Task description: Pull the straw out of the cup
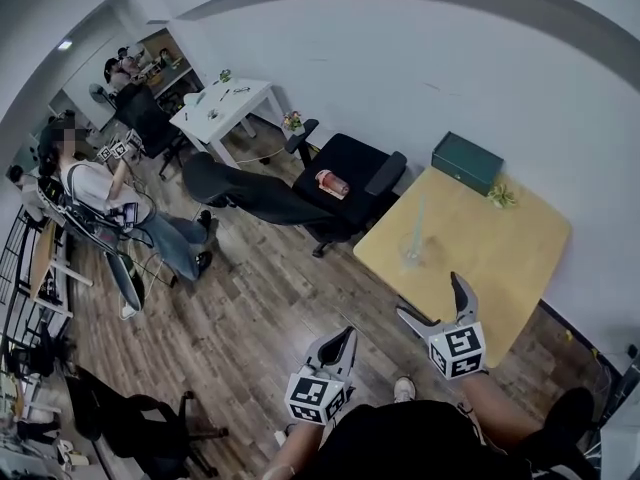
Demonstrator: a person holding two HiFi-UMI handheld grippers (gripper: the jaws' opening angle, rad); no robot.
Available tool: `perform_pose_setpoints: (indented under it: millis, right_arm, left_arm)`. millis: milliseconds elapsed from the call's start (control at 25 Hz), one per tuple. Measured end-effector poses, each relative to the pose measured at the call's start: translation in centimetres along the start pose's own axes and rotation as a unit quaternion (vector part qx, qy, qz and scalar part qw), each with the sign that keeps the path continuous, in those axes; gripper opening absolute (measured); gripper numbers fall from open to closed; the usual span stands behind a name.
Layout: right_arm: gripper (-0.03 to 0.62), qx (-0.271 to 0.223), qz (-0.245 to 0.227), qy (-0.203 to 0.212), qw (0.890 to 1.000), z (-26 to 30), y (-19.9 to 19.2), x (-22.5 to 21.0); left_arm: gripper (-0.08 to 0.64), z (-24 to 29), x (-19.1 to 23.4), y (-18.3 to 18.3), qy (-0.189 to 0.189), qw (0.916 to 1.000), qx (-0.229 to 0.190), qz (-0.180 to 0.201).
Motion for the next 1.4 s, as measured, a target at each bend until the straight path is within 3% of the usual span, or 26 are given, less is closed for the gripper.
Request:
perform_pose_setpoints:
  millis: [440, 720, 1000, 1400]
  right_arm:
    - [0.571, 0.016, -0.003, -0.031, 0.999, 5.6, -0.1, -2.3]
    - [0.571, 0.027, -0.012, -0.055, 0.998, 10.4, 1.2, -3.4]
    - [0.569, 0.062, -0.007, -0.094, 0.994, 14.6, 0.5, -4.4]
    - [0.538, 0.102, 0.03, -0.155, 0.982, 19.9, -0.8, -6.1]
  left_arm:
    - [0.02, 4.1, 4.8, 0.4, -0.011, 0.9998, -0.001, -0.018]
    - [0.02, 9.2, 10.0, 5.1, -0.067, 0.9972, -0.034, 0.01]
    - [0.02, 15.0, 15.5, 6.9, -0.133, 0.9904, -0.013, 0.036]
    - [0.02, 19.5, 20.7, 7.4, -0.193, 0.9808, 0.012, 0.028]
Point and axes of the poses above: the fingertips, and each gripper's own axes: z forward along the fingers, x to its left, y out of its top, the point moved 5 cm from there along -z, backward along the fingers, and after that the axes turned 11 degrees about -y, right-handed, at the moved point
